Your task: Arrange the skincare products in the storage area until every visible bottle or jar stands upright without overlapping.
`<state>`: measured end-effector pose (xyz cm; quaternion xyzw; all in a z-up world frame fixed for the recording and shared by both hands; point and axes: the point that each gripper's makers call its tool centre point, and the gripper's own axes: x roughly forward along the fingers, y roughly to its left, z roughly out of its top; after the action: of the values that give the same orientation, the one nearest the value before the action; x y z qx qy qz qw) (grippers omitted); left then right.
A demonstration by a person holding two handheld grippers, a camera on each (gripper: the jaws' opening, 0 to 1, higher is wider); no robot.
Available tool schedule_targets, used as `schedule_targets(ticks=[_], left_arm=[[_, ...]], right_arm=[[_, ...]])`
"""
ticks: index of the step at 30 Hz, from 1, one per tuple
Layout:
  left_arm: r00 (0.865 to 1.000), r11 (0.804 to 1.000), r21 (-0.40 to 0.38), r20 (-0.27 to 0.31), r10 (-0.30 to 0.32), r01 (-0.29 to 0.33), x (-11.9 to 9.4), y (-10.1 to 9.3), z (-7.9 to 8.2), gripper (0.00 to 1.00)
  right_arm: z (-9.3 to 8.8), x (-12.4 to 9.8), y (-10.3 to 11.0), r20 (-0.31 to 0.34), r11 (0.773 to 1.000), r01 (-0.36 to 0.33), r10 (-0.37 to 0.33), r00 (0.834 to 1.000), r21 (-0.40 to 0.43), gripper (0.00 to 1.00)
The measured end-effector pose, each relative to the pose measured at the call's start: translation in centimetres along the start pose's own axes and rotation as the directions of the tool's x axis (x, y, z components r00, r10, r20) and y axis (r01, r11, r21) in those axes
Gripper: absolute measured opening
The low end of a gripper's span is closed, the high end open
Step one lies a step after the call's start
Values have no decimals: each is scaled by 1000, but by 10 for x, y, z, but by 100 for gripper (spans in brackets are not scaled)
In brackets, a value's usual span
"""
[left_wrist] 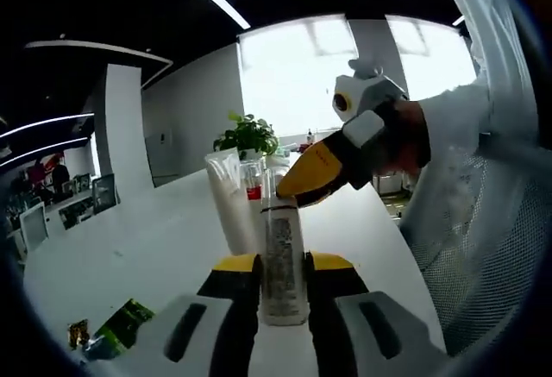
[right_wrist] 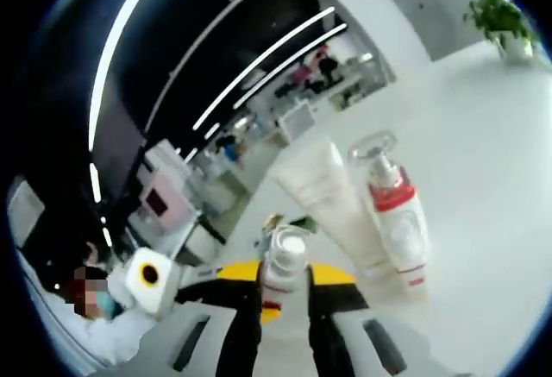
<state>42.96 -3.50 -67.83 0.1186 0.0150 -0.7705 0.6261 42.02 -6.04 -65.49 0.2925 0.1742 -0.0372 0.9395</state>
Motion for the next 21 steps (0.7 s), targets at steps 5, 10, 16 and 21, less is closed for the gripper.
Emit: schedule_targets(ticks=[5,10,16,21], left_arm=[[998,999,31,-66,-6,8,9,-4,-14,21],[993,999,49,-117,-8,14,20,-5,-24,21],[987,998,68,-163,-5,16,38,-5,-30,22],[979,996,89,-205,7,11,49,-3,-36,23]], right_arm=[[-12,4,-3,-47,979,55,-65,997,-195,11],[-18,9,-10,-63,963,89,-108,992,-256,11],[-17,10,-22,-76,888,150,-202,976,-434,11],[-19,12,-31,-78,857,175,-242,967,-484,11]])
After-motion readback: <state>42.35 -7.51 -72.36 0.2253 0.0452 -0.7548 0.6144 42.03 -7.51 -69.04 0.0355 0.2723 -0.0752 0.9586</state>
